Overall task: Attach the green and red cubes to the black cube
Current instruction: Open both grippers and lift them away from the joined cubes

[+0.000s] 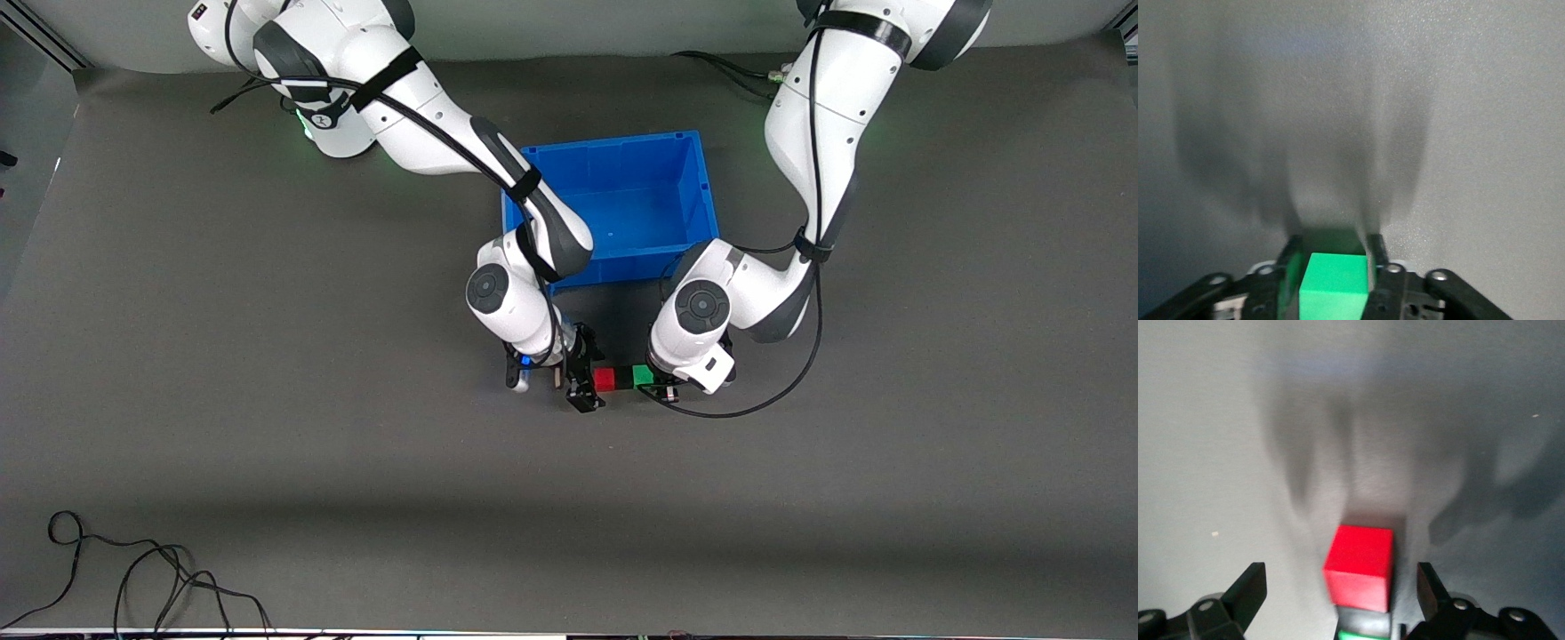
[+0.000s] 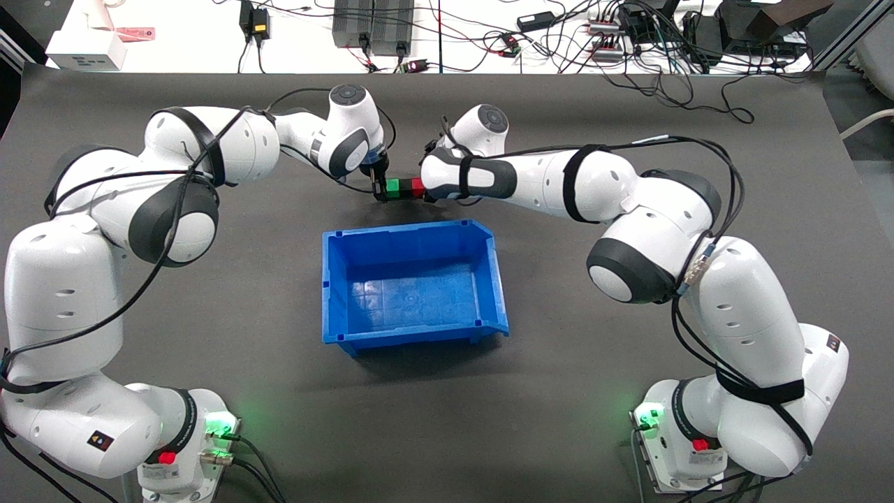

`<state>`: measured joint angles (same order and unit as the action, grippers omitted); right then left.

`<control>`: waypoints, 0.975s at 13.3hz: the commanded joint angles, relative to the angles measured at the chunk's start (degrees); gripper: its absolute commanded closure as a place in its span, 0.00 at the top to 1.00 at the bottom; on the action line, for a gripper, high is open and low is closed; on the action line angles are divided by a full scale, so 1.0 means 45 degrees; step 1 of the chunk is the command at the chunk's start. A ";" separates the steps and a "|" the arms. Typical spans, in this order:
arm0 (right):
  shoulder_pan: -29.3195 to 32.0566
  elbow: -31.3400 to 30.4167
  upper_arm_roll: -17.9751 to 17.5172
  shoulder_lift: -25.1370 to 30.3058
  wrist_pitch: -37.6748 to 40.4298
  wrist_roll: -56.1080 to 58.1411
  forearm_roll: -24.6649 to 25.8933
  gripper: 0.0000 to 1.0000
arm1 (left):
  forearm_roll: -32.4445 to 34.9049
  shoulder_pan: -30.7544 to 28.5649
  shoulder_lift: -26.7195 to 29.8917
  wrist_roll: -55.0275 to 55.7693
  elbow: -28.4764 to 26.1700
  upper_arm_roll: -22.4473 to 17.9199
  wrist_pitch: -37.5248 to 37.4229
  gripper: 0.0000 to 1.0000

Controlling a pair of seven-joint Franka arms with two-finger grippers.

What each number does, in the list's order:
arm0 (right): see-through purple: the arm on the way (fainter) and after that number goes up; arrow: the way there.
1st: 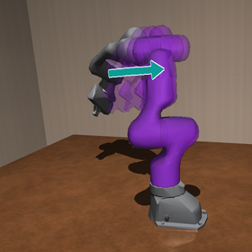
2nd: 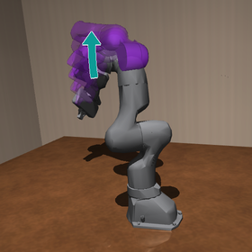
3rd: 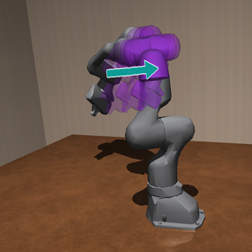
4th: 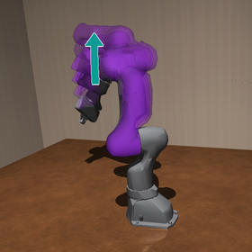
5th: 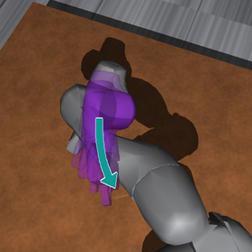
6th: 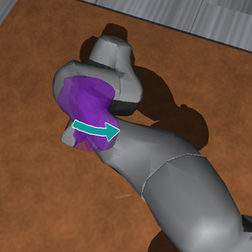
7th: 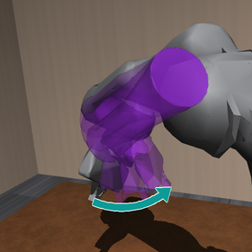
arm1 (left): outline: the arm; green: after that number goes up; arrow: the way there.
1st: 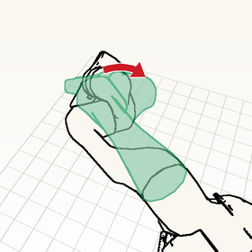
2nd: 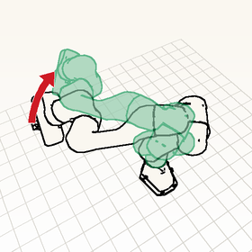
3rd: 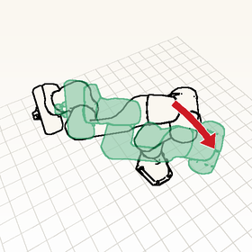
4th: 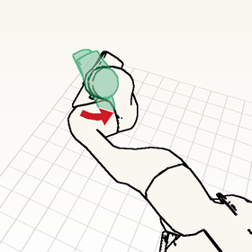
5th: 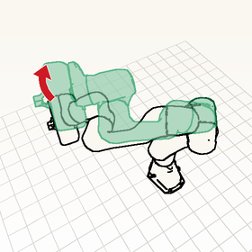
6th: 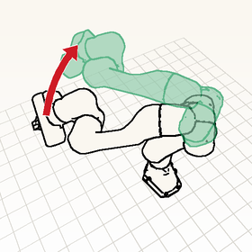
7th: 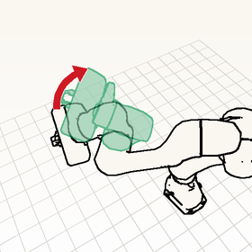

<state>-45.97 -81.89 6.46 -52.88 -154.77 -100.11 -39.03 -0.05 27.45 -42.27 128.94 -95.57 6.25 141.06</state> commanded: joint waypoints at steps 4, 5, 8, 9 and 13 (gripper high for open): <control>0.0059 -0.0005 0.2407 0.2197 0.5362 0.0526 0.1872 1.00 | 0.0245 0.0014 0.1323 0.0214 0.0163 -0.0217 -0.1850 1.00; 0.0059 0.0014 0.2779 0.2646 0.6337 0.0895 0.2186 1.00 | 0.0303 -0.0064 0.1733 0.0039 0.0182 -0.0256 -0.2436 1.00; 0.0098 -0.0044 0.4184 0.3935 0.8838 0.3137 0.2209 1.00 | 0.0421 -0.0785 0.2886 -0.2337 0.0105 -0.0295 -0.4193 1.00; 0.0079 -0.0044 0.4750 0.4346 0.9736 0.3841 0.2228 1.00 | 0.0421 -0.1039 0.3219 -0.3448 0.0065 -0.0295 -0.4837 1.00; -0.0058 -0.0200 0.6394 0.5791 1.2496 0.7241 0.3142 1.00 | 0.0421 -0.2659 0.4605 -0.6946 0.0006 -0.0295 -0.6928 1.00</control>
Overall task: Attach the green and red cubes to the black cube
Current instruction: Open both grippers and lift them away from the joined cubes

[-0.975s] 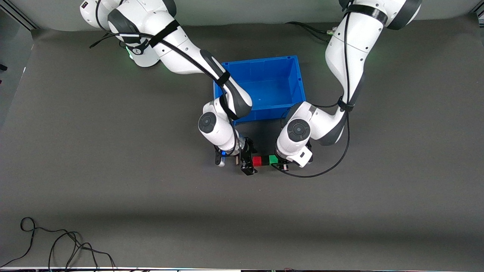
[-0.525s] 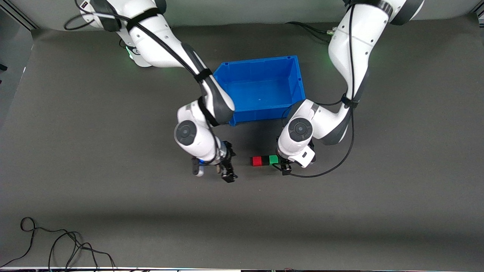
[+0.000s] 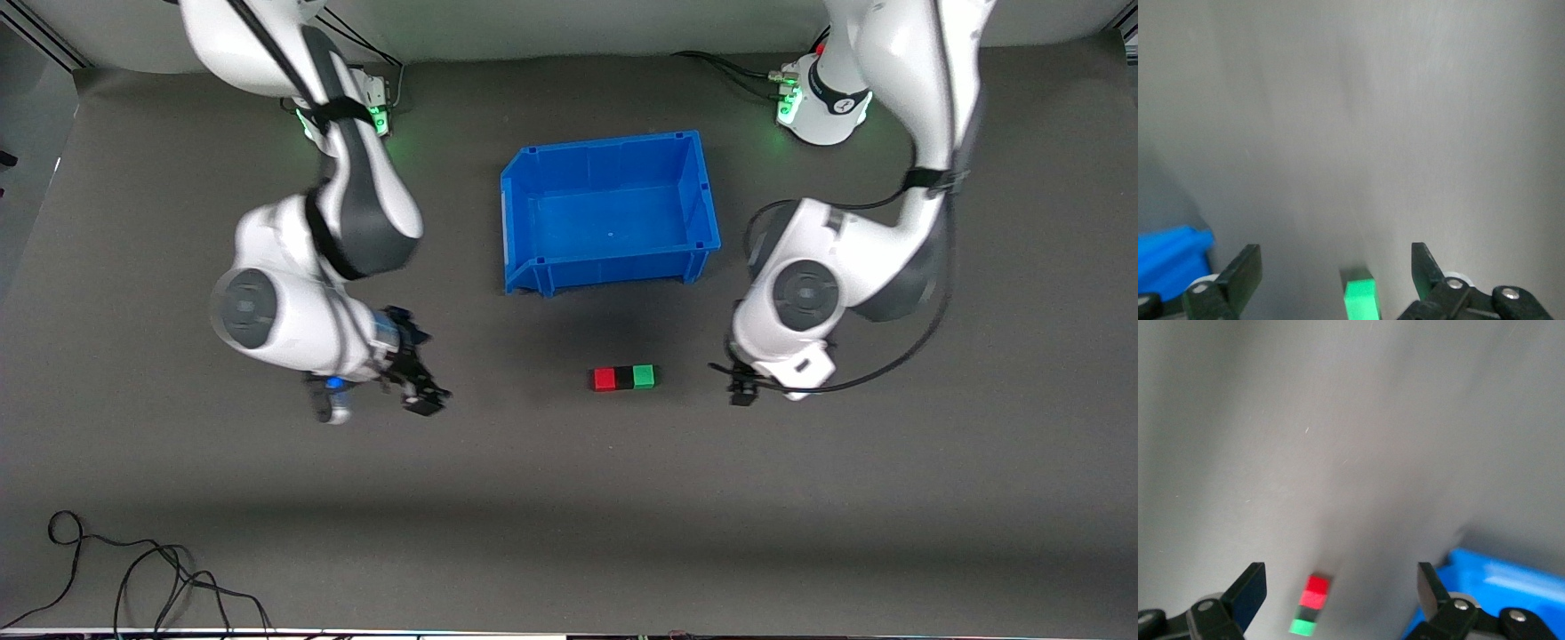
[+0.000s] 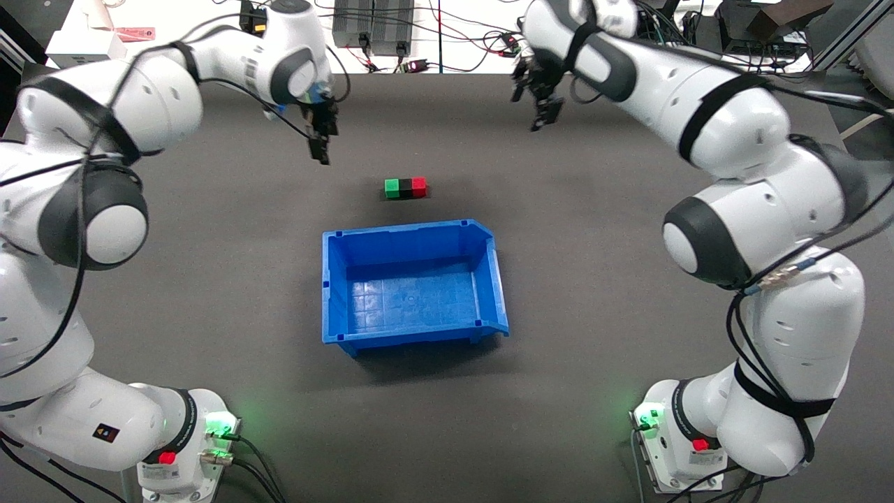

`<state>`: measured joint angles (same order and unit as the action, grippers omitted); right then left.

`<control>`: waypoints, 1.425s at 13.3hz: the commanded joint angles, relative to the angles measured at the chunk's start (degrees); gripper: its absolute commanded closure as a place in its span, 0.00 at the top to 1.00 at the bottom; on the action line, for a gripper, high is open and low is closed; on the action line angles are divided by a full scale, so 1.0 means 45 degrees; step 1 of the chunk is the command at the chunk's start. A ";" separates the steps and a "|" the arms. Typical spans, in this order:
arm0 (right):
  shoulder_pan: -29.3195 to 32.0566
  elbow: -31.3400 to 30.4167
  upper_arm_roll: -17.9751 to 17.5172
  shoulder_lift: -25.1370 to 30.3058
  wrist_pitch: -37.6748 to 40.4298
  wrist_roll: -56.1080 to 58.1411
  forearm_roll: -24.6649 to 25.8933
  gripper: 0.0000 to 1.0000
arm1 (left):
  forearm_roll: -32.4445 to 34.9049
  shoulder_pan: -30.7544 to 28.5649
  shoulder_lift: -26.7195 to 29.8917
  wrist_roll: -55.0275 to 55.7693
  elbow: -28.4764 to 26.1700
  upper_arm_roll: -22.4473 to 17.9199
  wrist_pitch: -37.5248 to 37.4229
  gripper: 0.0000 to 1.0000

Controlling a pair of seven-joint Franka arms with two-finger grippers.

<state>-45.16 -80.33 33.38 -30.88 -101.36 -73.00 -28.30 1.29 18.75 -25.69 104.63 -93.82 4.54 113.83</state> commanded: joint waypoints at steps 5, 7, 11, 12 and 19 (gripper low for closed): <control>-0.0220 -0.1406 0.0435 0.3070 0.1603 0.3817 0.3316 1.00 | 0.0123 -0.2387 0.2677 -0.6288 -0.0402 0.0085 -0.3141 1.00; -0.0123 -0.1464 0.0338 0.3908 0.1841 0.4482 0.4447 1.00 | 0.0142 -0.2892 0.3555 -0.8163 -0.0422 0.0046 -0.3905 1.00; 0.2952 -0.2322 -0.2893 0.5843 0.1900 0.7406 0.6792 1.00 | 0.0044 -0.4435 0.4436 -1.3143 -0.0050 0.0046 -0.5840 1.00; 0.4008 -0.2401 -0.3795 0.6156 0.2055 0.8227 0.7203 1.00 | 0.0025 -0.4555 0.4710 -1.4042 -0.0031 0.0027 -0.5899 1.00; 0.8686 -0.2285 -0.7242 0.6804 0.1960 1.3149 0.7422 1.00 | -0.0112 -0.4656 0.5338 -2.3767 0.1216 -0.0517 -0.6717 1.00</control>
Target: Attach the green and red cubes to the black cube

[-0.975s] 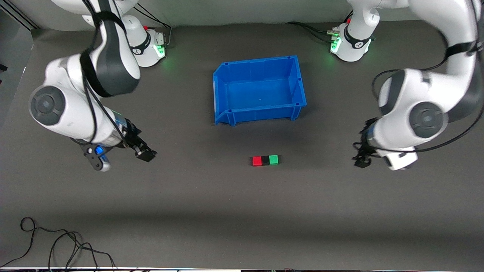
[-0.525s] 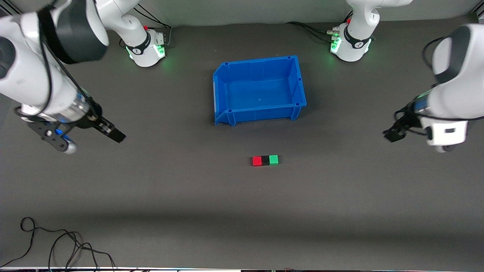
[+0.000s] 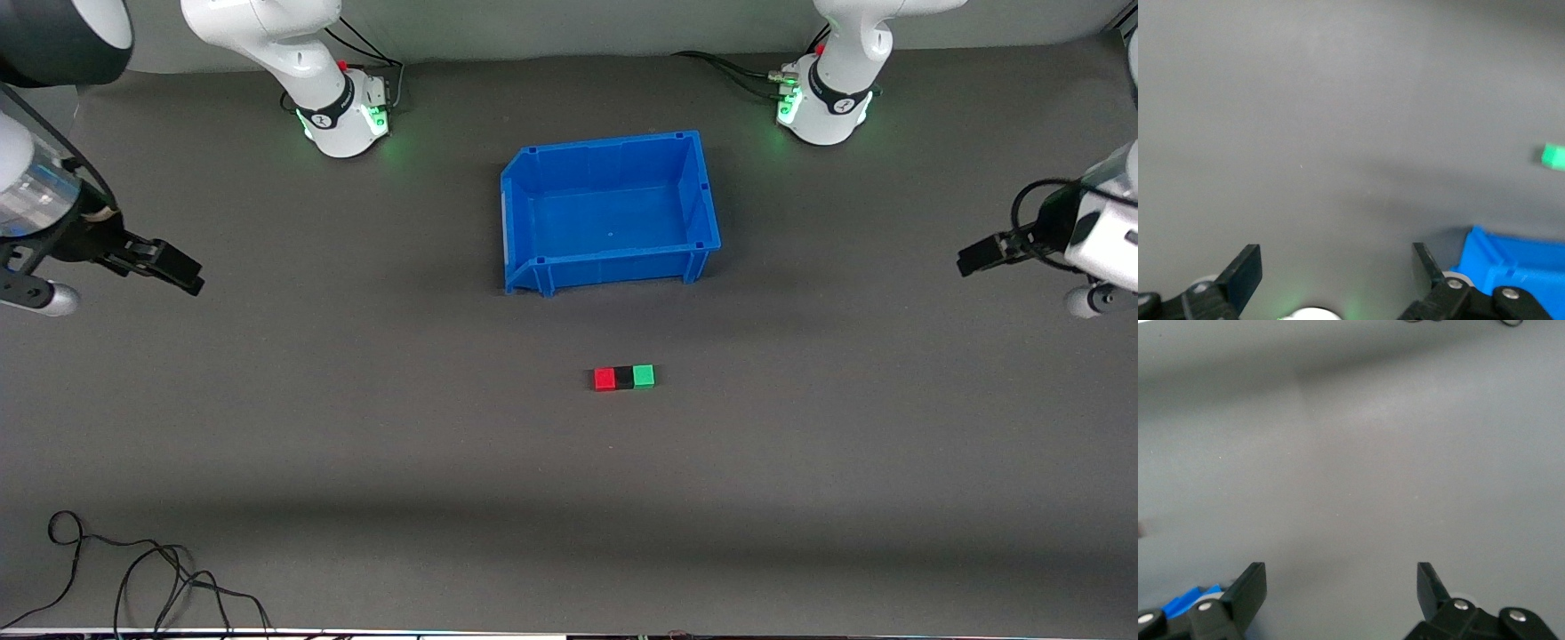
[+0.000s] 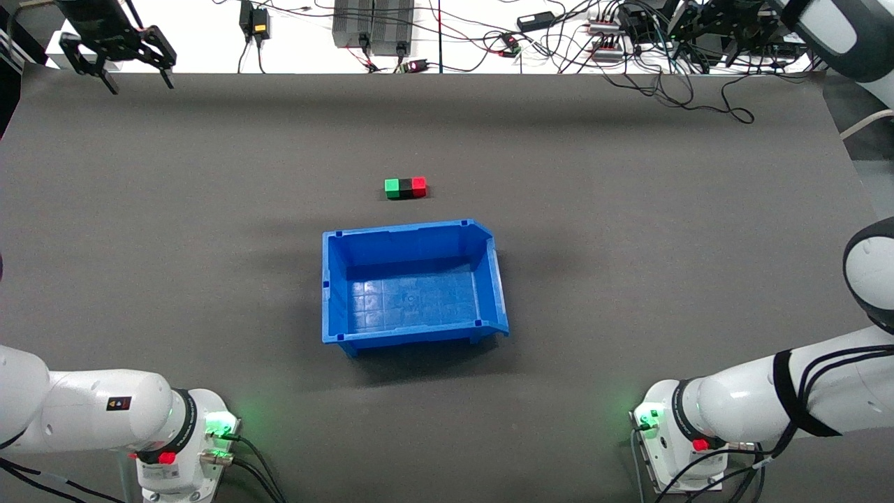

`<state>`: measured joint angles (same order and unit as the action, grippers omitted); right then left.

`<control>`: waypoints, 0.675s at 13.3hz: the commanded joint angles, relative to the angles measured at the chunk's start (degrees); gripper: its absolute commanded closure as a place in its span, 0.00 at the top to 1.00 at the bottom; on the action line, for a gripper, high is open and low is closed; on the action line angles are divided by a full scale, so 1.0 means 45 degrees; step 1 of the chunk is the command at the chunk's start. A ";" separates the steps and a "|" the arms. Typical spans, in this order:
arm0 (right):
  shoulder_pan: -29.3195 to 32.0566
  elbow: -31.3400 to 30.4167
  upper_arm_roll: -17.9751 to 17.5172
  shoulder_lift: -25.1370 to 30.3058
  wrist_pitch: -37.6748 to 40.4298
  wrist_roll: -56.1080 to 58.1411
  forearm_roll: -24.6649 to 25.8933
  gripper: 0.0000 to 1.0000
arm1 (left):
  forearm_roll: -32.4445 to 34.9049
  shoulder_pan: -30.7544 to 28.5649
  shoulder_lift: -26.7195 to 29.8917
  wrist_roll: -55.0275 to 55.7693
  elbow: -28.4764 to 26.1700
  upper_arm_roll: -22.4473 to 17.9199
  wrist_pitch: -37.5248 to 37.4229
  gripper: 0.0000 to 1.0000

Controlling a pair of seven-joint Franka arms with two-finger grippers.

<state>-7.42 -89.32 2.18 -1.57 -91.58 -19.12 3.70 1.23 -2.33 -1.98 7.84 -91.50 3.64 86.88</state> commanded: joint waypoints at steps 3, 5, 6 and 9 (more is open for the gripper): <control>0.1723 -0.0229 -0.0793 0.0252 -0.0391 0.2801 0.0076 1.00 | -0.0078 0.0440 -0.0145 -0.3379 0.1597 -0.0731 -0.1084 1.00; 0.2642 -0.0190 -0.1555 0.0252 -0.0371 0.3055 0.0056 1.00 | -0.0078 0.0479 -0.0284 -0.3480 0.1680 -0.0750 -0.1240 1.00; 0.2684 -0.0054 -0.1558 0.0233 -0.0391 0.3425 0.0037 1.00 | -0.0097 0.0479 -0.0284 -0.3383 0.1680 -0.0731 -0.1221 1.00; 0.2665 0.0006 -0.1324 0.0232 -0.0371 0.3643 -0.0334 1.00 | -0.0409 0.0342 -0.0206 -0.3324 0.1661 -0.0712 -0.0871 1.00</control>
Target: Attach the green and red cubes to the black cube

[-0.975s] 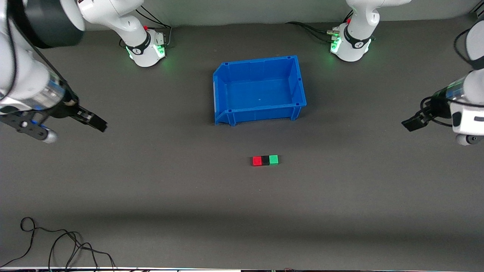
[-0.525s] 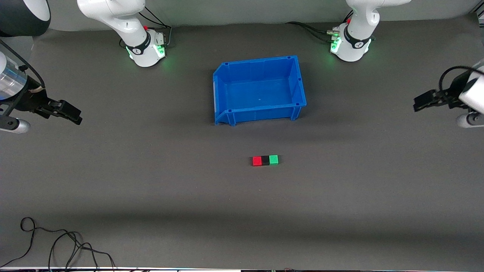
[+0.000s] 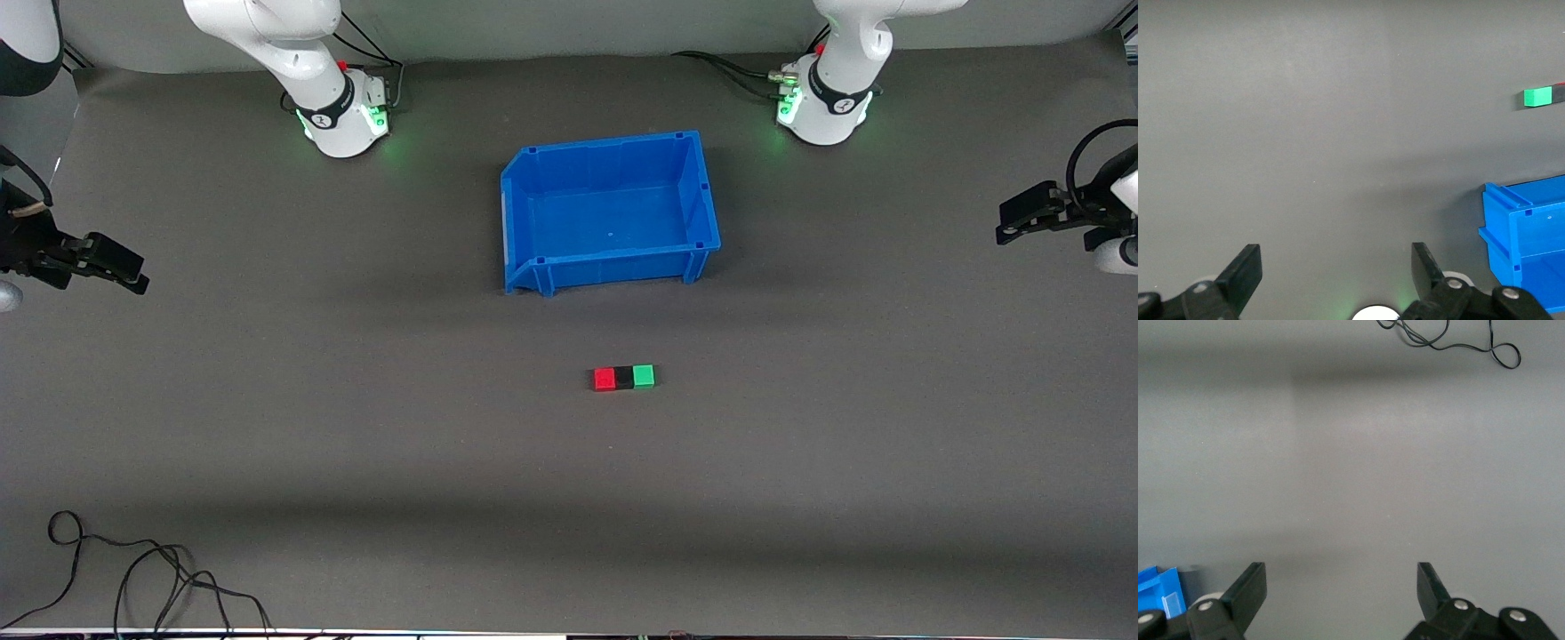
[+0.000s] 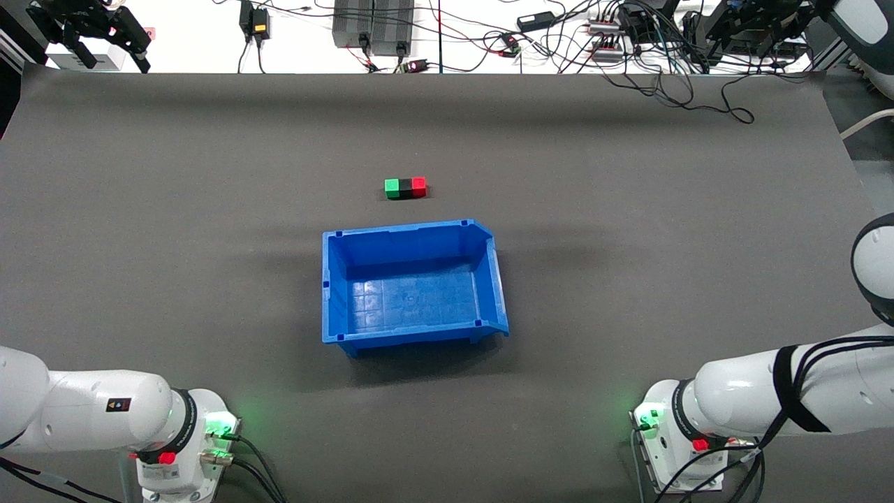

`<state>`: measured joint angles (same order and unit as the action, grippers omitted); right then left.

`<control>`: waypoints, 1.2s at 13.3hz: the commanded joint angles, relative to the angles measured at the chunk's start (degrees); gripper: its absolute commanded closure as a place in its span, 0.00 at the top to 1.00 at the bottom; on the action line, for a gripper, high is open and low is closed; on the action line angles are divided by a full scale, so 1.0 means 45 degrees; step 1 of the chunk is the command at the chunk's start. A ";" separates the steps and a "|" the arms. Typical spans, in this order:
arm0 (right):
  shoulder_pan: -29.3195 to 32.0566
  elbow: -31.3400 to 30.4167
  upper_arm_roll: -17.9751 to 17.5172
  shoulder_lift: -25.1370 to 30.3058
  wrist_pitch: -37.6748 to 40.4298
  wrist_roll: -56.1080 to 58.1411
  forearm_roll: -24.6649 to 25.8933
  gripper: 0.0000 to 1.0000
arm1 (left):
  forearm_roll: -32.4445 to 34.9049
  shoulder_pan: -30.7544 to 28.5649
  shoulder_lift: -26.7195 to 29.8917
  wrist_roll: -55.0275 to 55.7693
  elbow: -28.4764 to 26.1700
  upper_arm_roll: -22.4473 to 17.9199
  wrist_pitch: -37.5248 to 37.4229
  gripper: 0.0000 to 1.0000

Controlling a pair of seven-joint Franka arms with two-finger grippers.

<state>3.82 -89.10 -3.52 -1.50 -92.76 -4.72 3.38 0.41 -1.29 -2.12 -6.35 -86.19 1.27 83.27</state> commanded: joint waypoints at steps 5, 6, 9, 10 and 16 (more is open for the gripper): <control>0.0069 -0.0063 -0.0019 0.0255 0.0144 0.0423 -0.0611 1.00 | -0.0188 -0.0044 -0.0076 -0.0288 0.0327 -0.0244 -0.0185 1.00; 0.0069 -0.0063 0.0001 0.0274 0.0376 0.0404 -0.0923 1.00 | -0.0247 -0.0219 -0.0056 -0.0308 0.0249 -0.0244 -0.0127 1.00; 0.0069 -0.0043 -0.0019 0.0313 0.0574 0.0269 -0.1004 1.00 | -0.0169 -0.0142 -0.0056 -0.0152 0.0267 -0.0166 -0.0009 1.00; 0.0069 -0.0043 -0.0038 0.0333 0.0574 0.0229 -0.1004 1.00 | -0.0169 -0.0181 -0.0037 -0.0152 0.0248 -0.0166 0.0010 1.00; 0.0069 -0.0005 -0.0038 0.0294 0.0749 0.0189 -0.1062 1.00 | -0.0169 -0.0103 -0.0095 -0.0152 0.0209 -0.0127 0.0069 1.00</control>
<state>3.80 -89.07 -3.52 -1.02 -90.28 -4.42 -0.17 0.05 -1.85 -2.34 -6.45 -85.68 0.66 83.49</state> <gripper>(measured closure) 0.000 0.000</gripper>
